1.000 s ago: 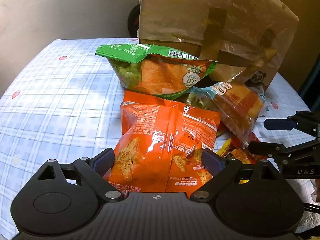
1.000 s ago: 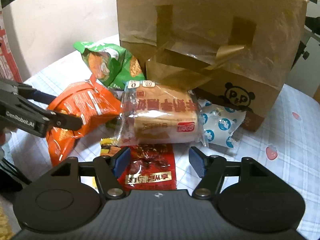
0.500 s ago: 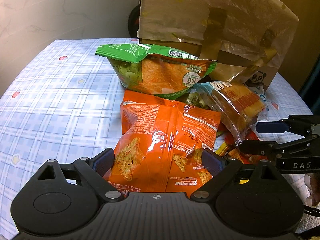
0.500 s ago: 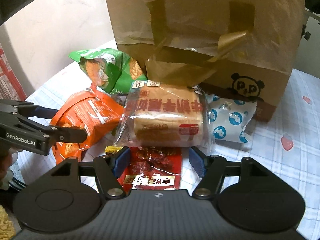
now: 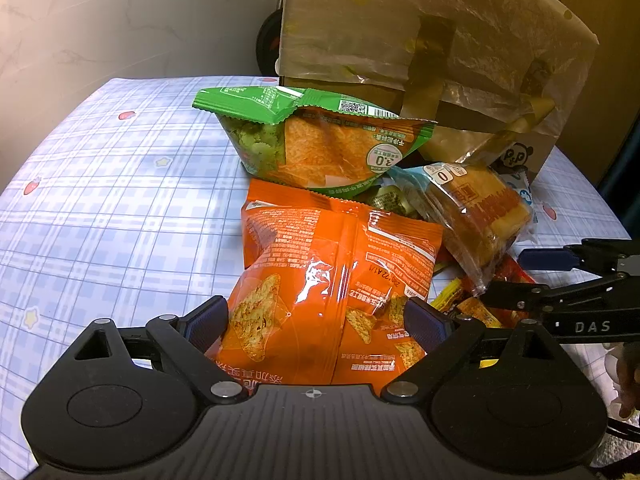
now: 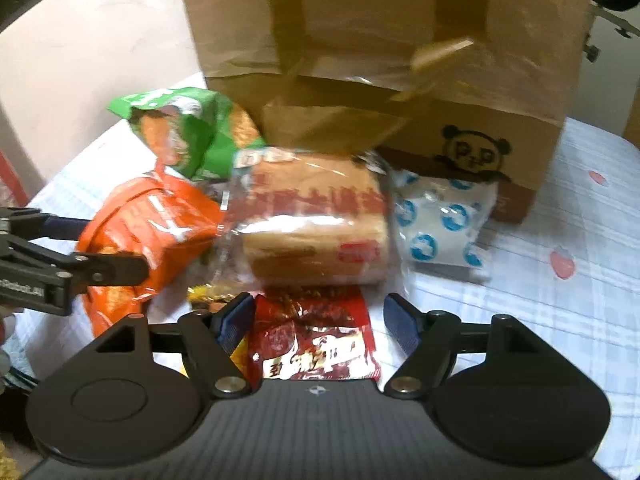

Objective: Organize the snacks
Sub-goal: 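Grasp the orange chip bag with the left tool while the right tool grasps the red jerky packet, then carry both packets over the box and open both tools to drop them, then move both open tools back toward the snack pile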

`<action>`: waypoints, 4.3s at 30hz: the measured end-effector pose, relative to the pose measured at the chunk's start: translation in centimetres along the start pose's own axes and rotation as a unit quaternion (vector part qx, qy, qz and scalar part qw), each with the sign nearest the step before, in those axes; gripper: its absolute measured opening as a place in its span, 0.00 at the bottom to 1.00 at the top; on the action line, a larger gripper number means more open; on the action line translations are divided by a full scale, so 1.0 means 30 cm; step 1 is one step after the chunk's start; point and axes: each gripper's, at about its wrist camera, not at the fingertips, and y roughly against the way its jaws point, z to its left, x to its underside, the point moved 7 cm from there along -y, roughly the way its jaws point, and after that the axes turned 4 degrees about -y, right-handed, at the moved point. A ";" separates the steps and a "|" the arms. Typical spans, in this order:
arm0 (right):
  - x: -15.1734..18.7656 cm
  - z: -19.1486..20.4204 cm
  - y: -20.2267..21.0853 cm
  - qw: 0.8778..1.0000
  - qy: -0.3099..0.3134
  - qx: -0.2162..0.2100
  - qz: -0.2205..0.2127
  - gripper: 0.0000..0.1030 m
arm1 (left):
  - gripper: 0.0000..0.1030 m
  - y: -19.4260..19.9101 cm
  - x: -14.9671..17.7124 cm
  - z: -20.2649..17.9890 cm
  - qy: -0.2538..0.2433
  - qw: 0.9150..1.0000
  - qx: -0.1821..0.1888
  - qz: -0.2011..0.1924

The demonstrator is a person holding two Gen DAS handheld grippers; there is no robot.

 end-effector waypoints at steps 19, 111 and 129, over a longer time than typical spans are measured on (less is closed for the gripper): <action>0.020 0.014 0.012 0.999 0.043 0.008 -0.005 0.60 | 0.72 0.043 0.007 0.019 0.022 0.999 0.030 -0.019; -0.541 -0.170 0.473 0.962 -0.064 0.014 -0.264 0.73 | 0.78 0.335 -0.717 0.183 -0.036 0.984 0.038 -0.171; -0.091 0.021 0.160 0.996 -0.051 -0.022 -0.072 0.73 | 0.82 0.188 -0.287 0.220 -0.005 0.993 0.088 -0.074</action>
